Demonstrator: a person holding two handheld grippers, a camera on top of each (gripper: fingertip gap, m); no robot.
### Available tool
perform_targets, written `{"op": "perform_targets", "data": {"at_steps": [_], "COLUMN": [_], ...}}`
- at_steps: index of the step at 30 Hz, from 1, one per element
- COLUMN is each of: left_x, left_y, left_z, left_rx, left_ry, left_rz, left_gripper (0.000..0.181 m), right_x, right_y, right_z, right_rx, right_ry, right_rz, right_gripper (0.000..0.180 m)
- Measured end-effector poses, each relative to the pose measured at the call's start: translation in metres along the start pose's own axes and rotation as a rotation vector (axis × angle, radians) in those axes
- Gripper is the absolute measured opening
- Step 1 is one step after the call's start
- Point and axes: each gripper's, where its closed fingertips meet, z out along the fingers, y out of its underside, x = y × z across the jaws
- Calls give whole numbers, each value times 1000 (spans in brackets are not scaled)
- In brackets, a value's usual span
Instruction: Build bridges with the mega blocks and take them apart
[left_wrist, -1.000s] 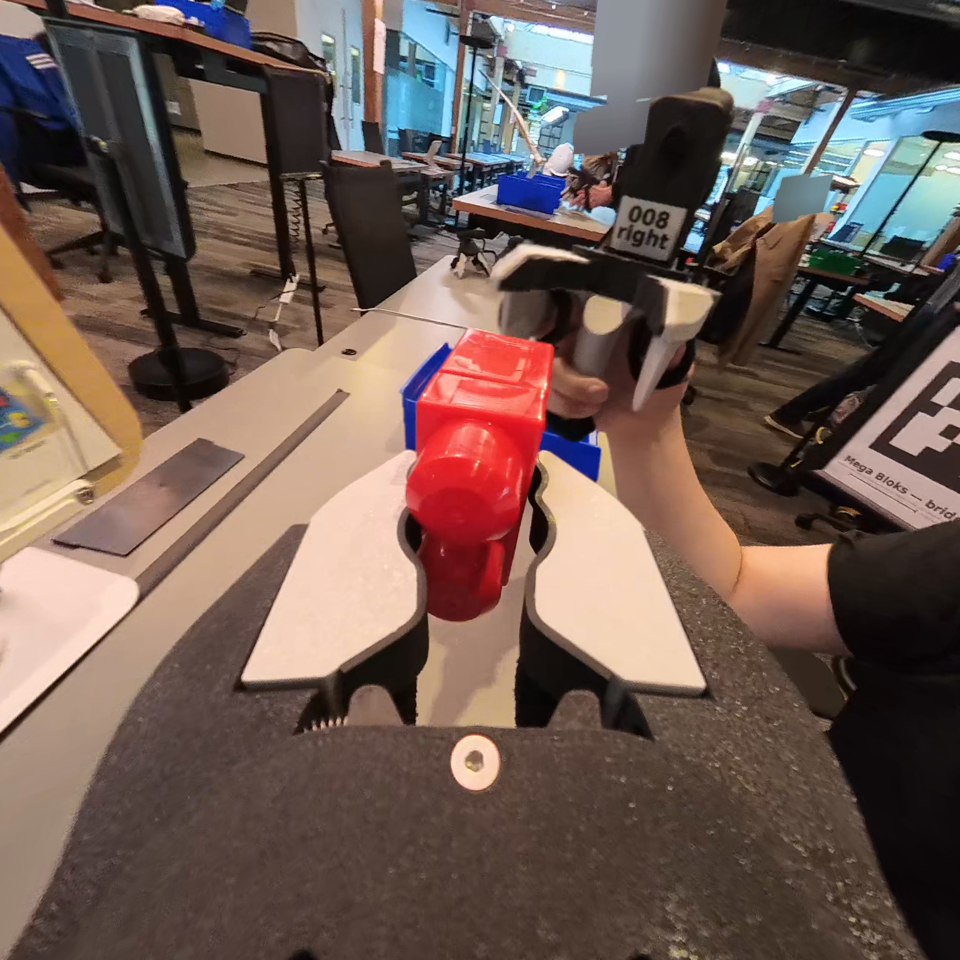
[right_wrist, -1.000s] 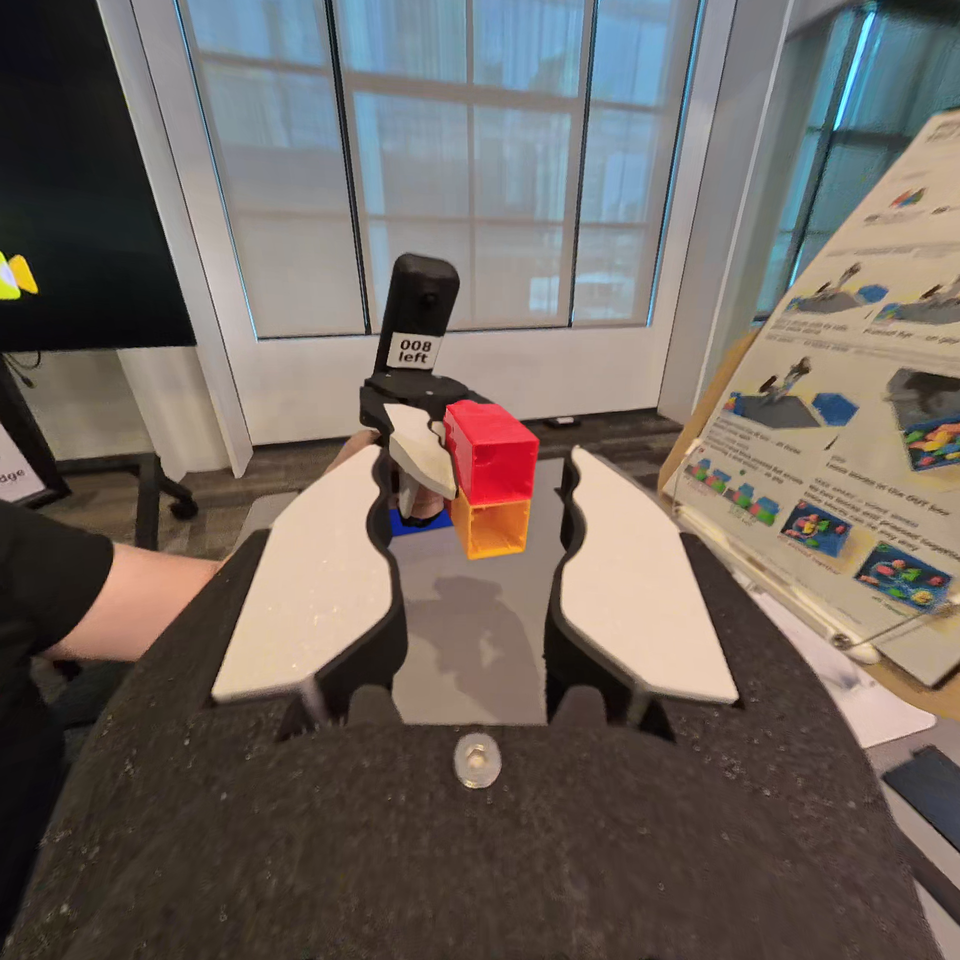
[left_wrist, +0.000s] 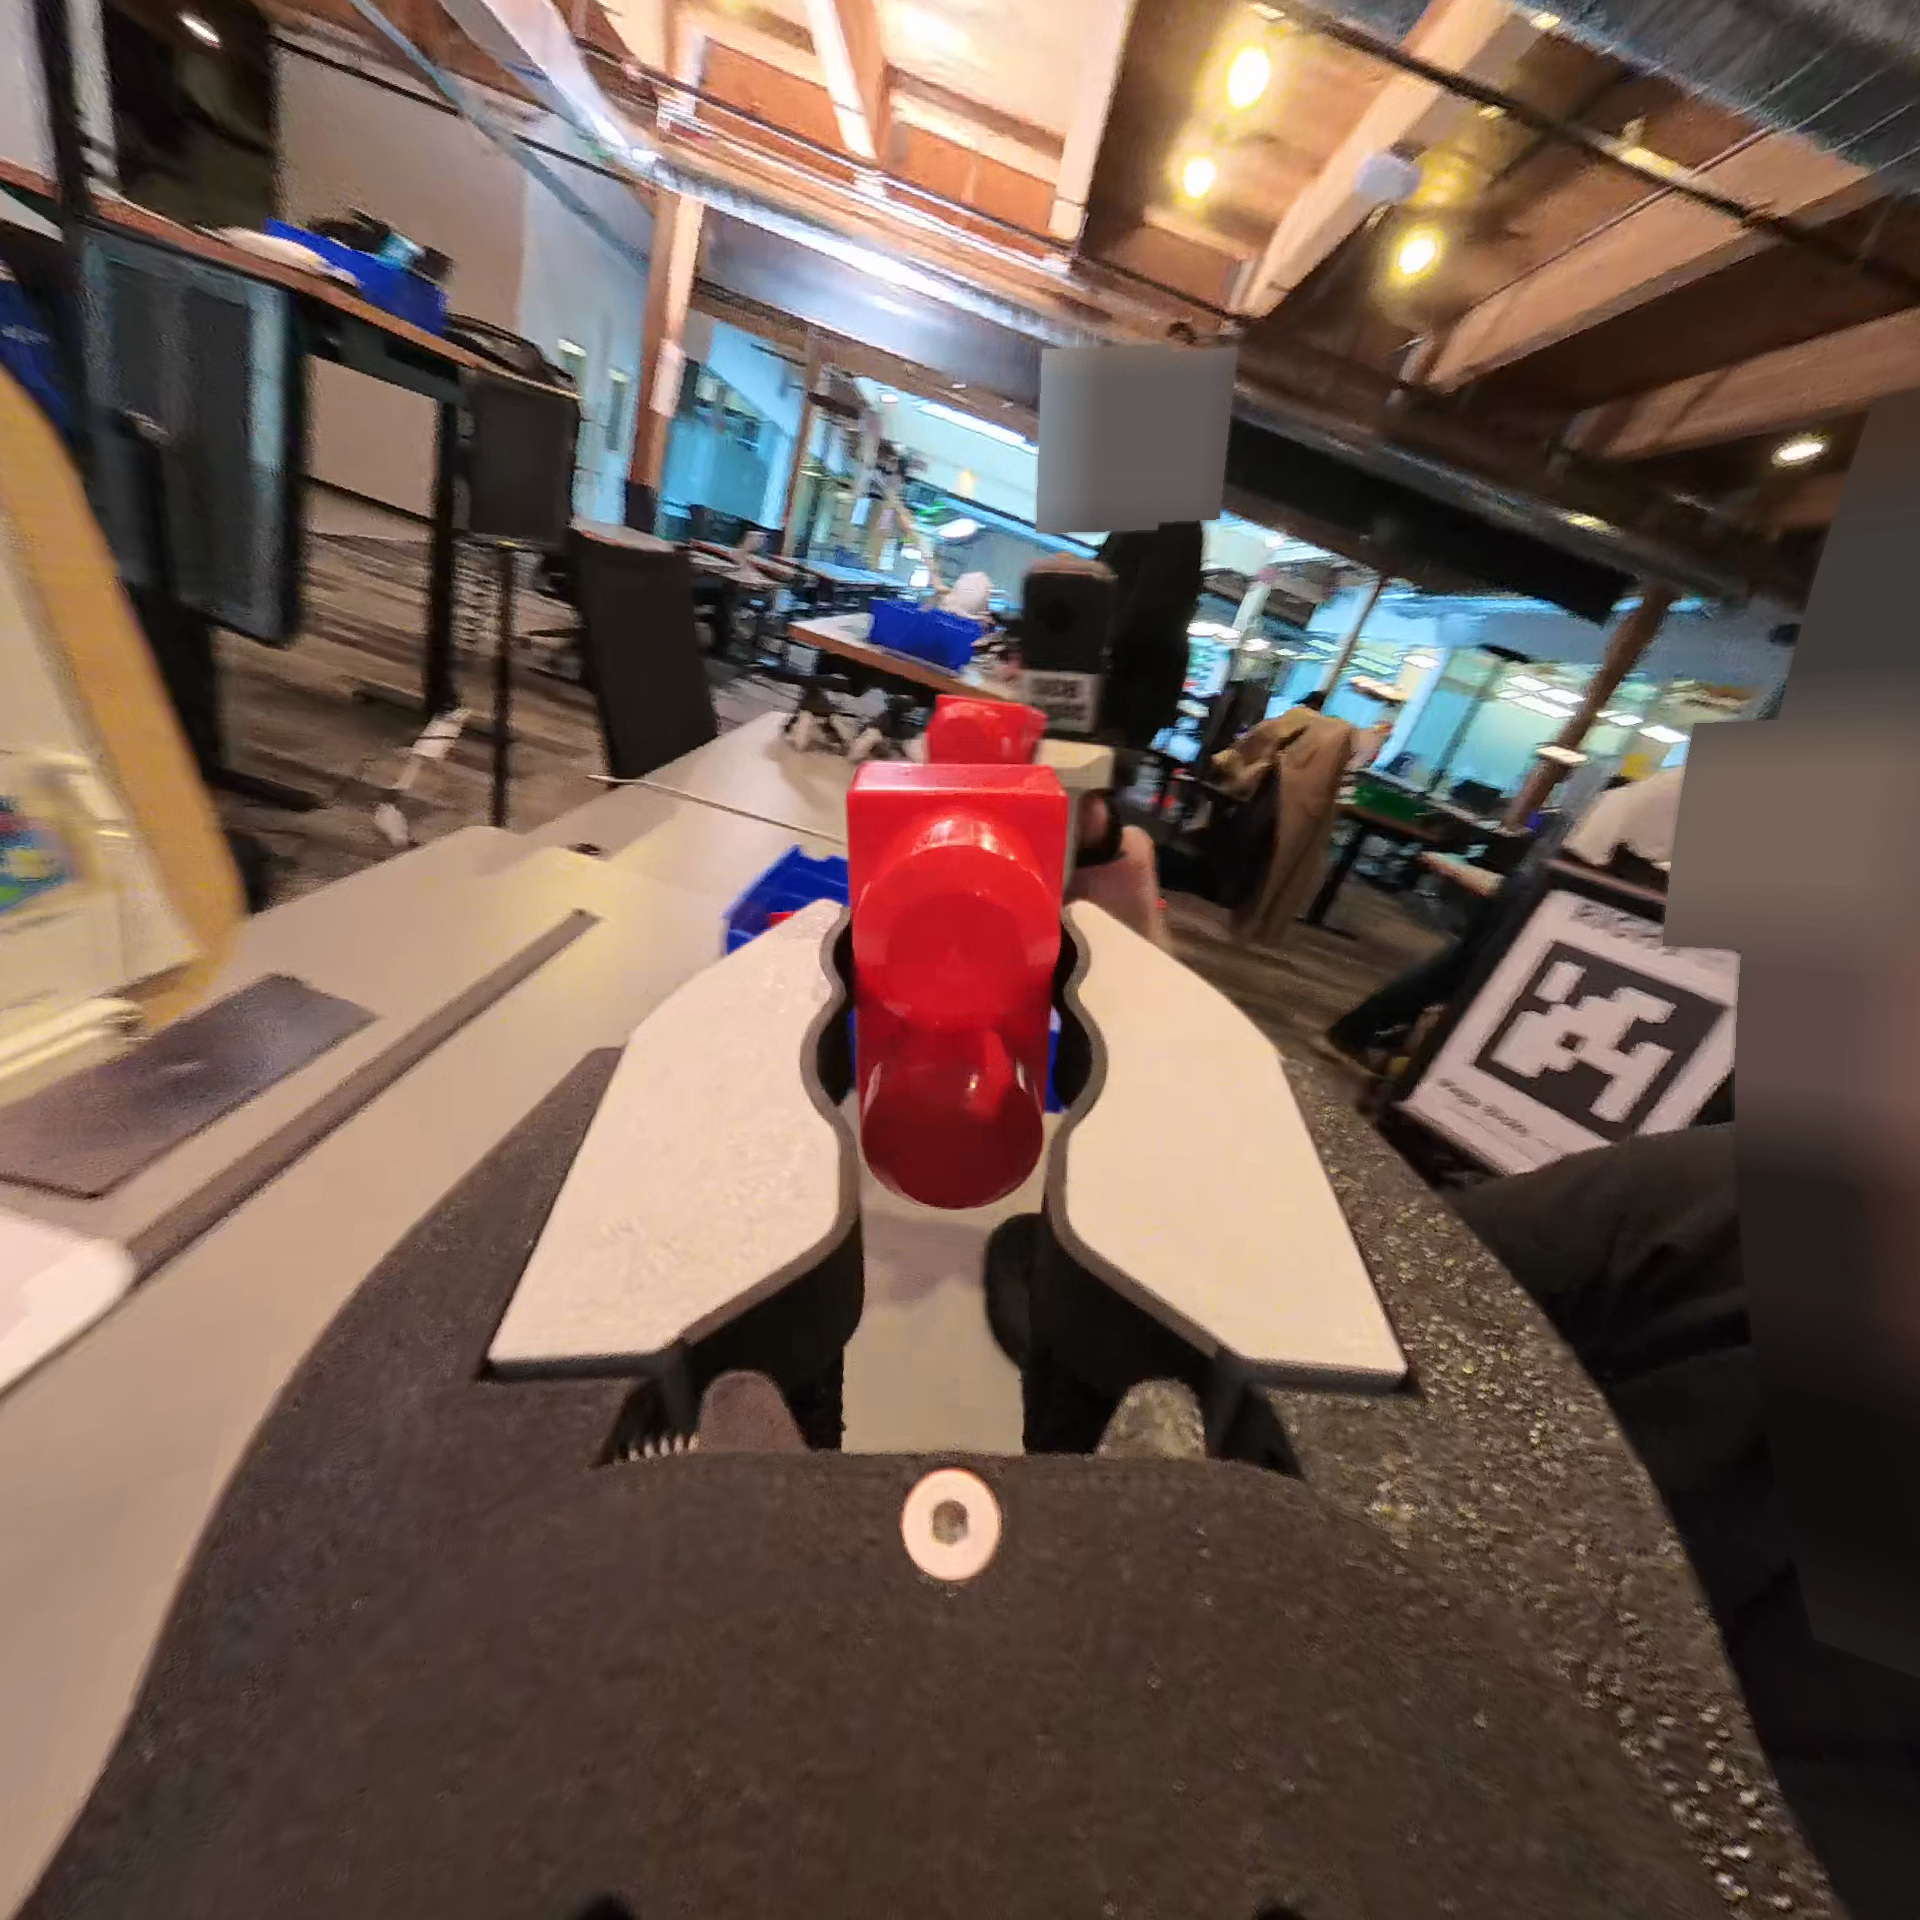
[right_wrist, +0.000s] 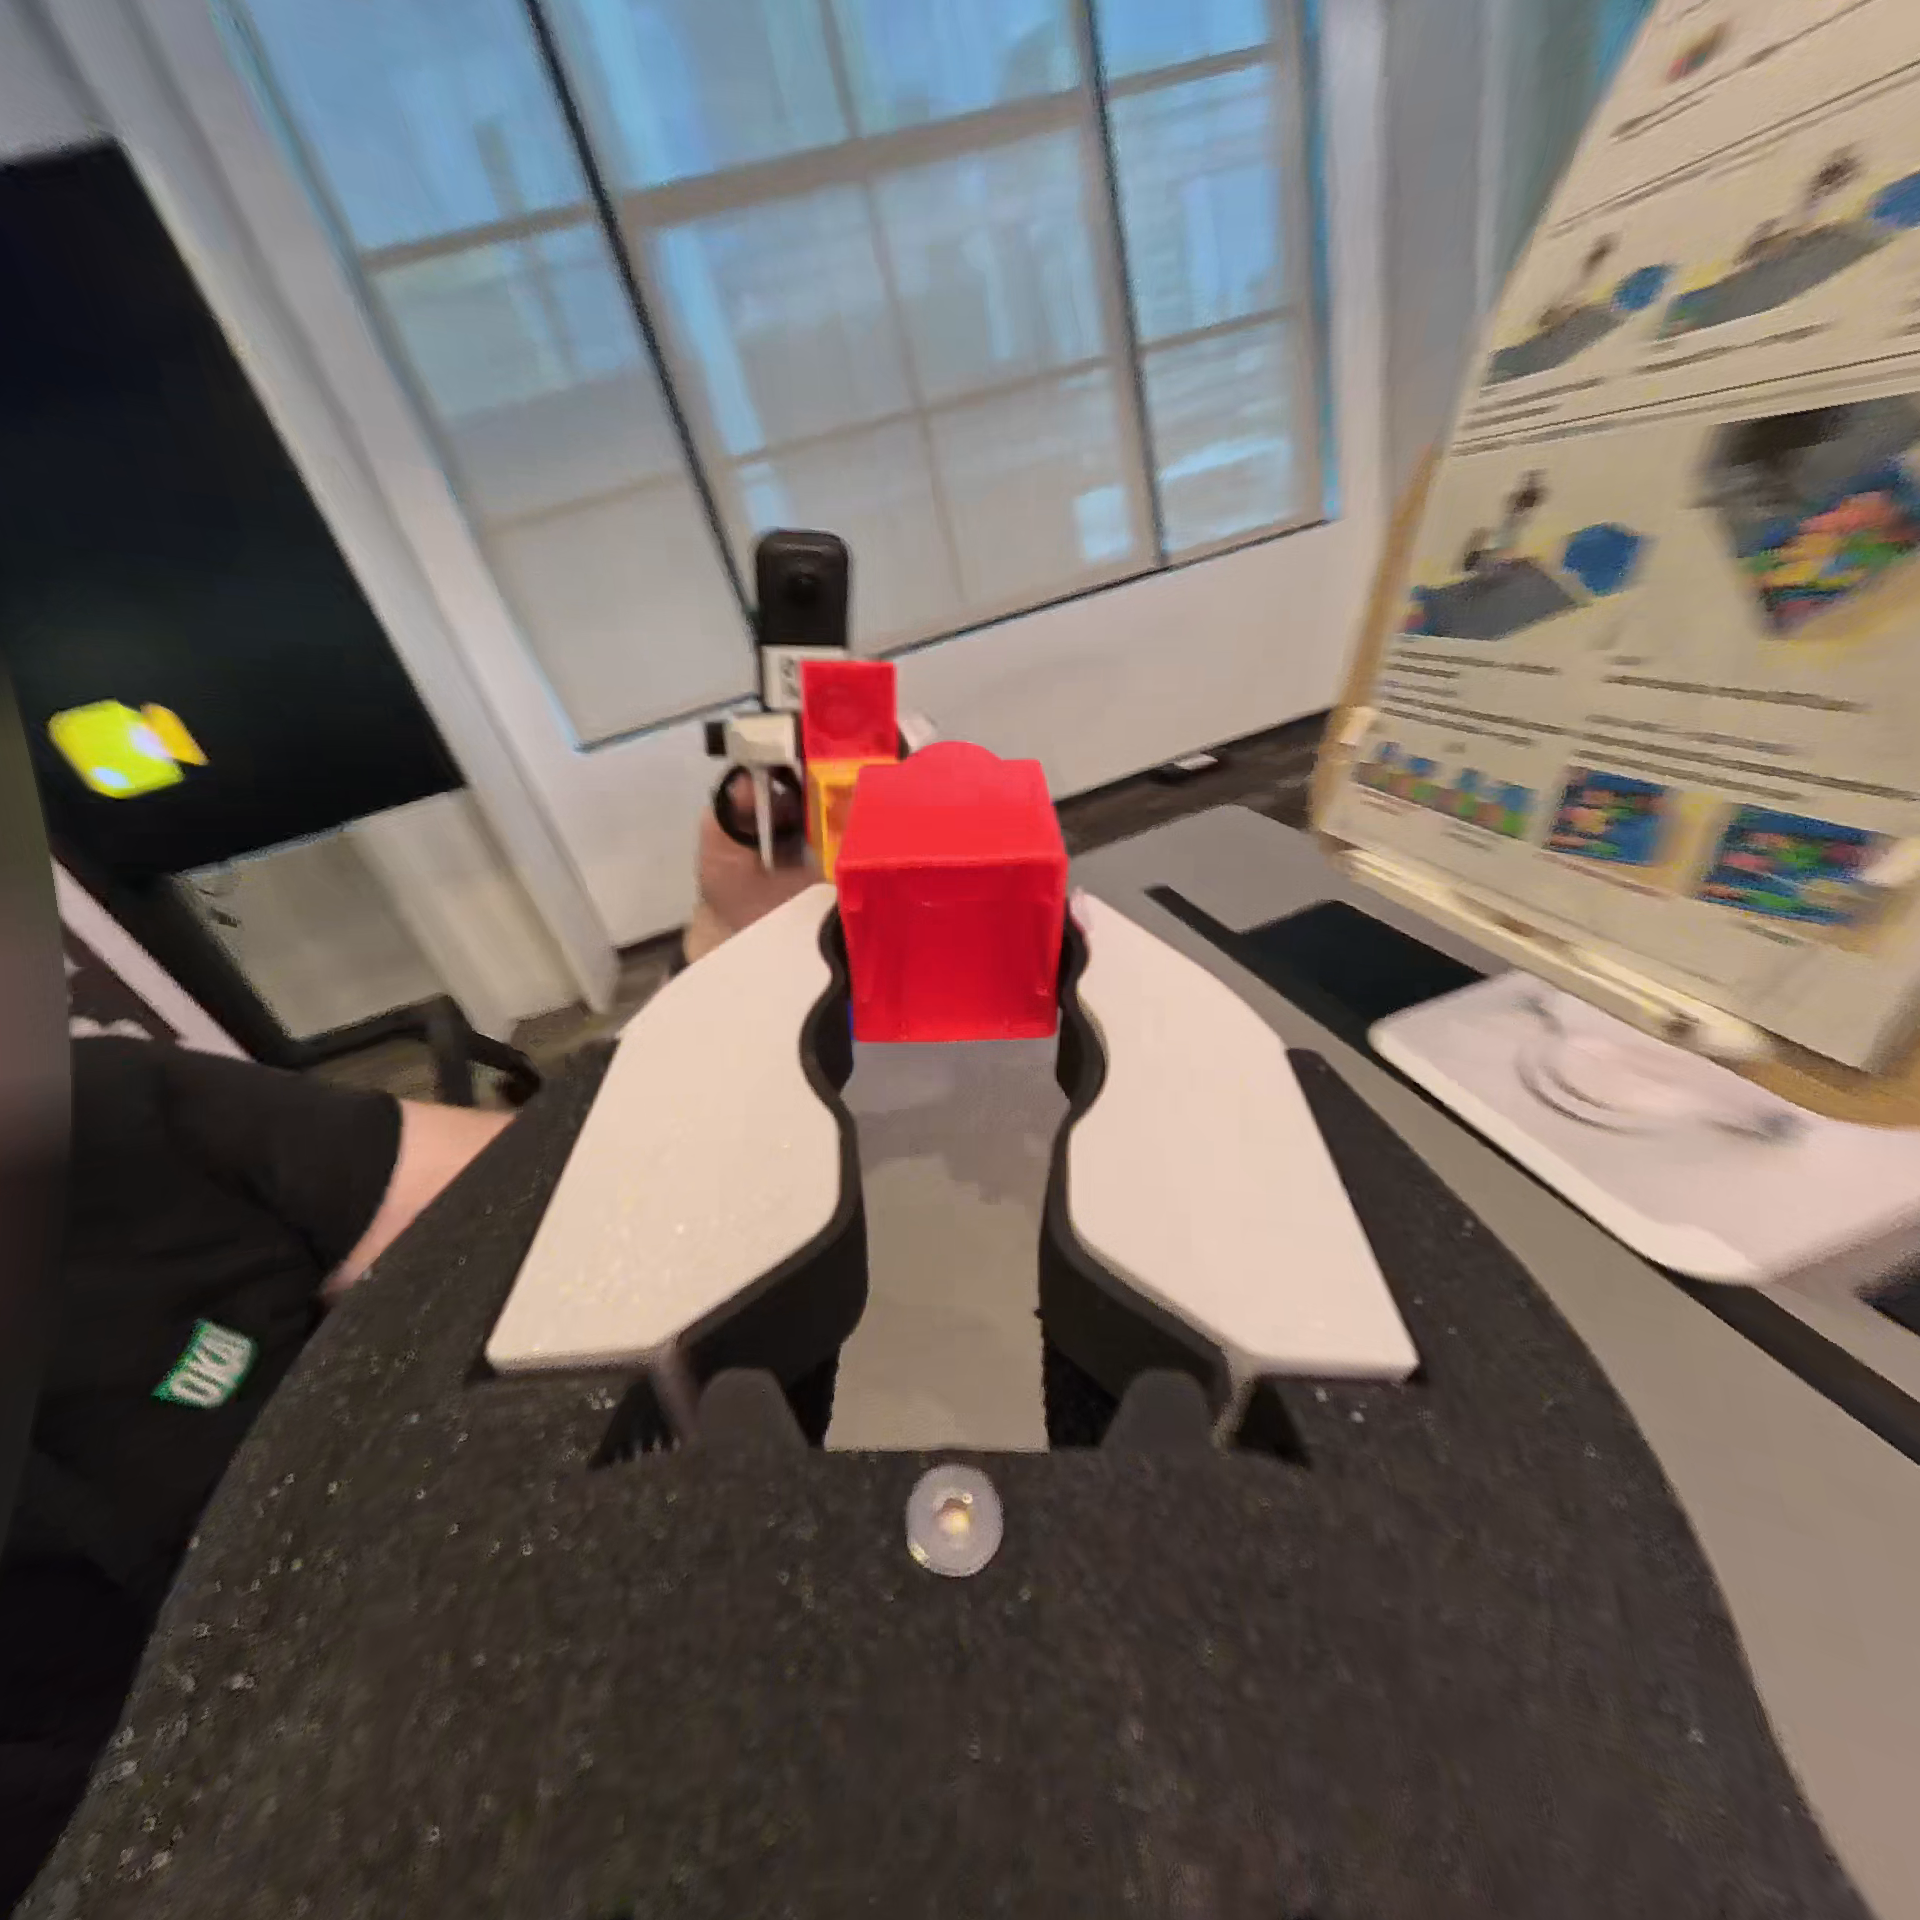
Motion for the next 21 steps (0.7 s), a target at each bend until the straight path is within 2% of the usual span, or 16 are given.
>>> {"op": "perform_targets", "data": {"at_steps": [2, 3, 5, 7, 9, 11, 14, 18, 21], "left_x": [2, 8, 15, 16, 18, 18, 16, 13, 12], "left_y": [-7, -8, -6, 2, 11, 18, 27, 37, 41], "left_z": [-10, -10, -5, 3, 11, 18, 27, 36, 40], "left_rx": [10, 10, -8, -46, -86, -107, -135, -166, -177], "left_ry": [-38, -23, -3, -12, 9, 21, 35, 37, 32], "left_rz": [54, 63, 69, 86, 92, 74, 37, 23, 16], "left_gripper": [35, 35, 35, 35, 35, 35, 35, 36, 36], "right_x": [8, 22, 53, 69, 81, 92, 103, 120, 126], "right_y": [-5, -6, -1, 24, 58, 93, 121, 126, 122], "right_z": [-39, -69, -153, -240, -303, -345, -366, -368, -365], "right_rx": [-46, -82, -160, -214, -179, -173, -200, -232, -219], "right_ry": [154, 333, 756, 1057, 1193, 1267, 1299, 1356, 1373], "right_rz": [-66, -112, -168, -29, 183, 340, 414, 417, 407], "right_gripper": [36, 36, 36, 36, 36, 36, 36, 37, 57]}}
